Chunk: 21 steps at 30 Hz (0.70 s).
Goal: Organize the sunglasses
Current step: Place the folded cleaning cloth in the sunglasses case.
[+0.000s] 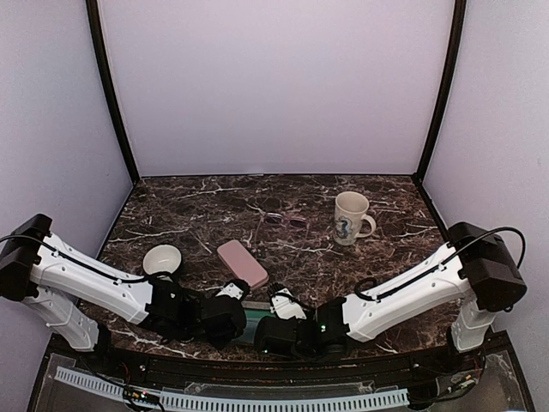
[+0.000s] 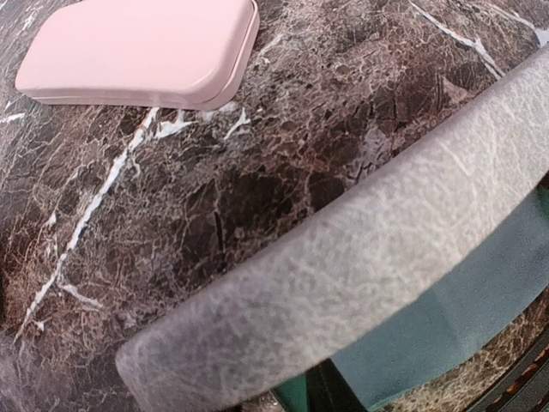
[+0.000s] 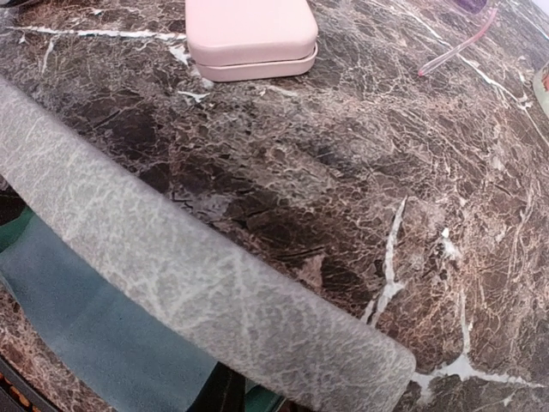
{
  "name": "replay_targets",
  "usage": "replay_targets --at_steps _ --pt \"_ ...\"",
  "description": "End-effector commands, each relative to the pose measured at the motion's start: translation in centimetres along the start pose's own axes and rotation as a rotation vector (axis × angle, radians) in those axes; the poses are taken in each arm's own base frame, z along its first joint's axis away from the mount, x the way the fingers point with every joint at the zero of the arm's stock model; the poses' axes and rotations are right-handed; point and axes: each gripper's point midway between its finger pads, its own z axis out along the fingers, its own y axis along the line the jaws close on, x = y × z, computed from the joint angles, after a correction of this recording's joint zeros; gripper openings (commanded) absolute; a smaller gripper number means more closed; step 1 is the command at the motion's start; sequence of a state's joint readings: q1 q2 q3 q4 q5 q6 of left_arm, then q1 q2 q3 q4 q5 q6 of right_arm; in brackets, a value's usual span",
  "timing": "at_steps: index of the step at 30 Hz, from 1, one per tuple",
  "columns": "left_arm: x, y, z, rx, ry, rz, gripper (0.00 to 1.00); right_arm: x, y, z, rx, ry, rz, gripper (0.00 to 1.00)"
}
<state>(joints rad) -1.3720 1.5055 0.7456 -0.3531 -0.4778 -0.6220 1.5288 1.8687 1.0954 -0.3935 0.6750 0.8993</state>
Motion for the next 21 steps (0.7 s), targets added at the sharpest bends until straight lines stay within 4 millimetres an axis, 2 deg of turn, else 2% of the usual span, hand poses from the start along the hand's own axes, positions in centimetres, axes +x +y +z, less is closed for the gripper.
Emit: replay_targets --at_steps 1,8,10,13,15,18,21 --pt "-0.2 0.1 -1.0 -0.028 -0.009 -0.01 0.29 -0.5 0.2 -1.2 -0.009 -0.028 0.016 0.22" --pt "-0.2 -1.0 -3.5 0.061 -0.014 -0.013 0.37 -0.6 0.0 -4.3 -0.104 -0.048 0.062 0.36" --pt "-0.8 -1.4 -4.7 0.127 -0.039 -0.003 0.41 -1.2 -0.2 -5.5 -0.156 -0.068 0.086 0.45" --pt "-2.3 -1.2 -6.9 0.213 -0.088 -0.02 0.49 -3.3 -0.7 -7.7 -0.232 -0.129 0.125 0.52" --pt "-3.5 -0.6 -7.7 0.285 -0.092 -0.064 0.56 -4.9 -1.6 -8.3 -0.257 -0.144 0.15 0.54" --pt "-5.6 1.1 -8.4 0.318 -0.13 -0.103 0.62 -7.4 -3.4 -8.2 -0.3 -0.143 0.196 0.55" --pt "-7.8 3.1 -7.4 0.3 -0.135 -0.113 0.66 -9.7 -5.6 -7.1 -0.312 -0.147 0.228 0.57"
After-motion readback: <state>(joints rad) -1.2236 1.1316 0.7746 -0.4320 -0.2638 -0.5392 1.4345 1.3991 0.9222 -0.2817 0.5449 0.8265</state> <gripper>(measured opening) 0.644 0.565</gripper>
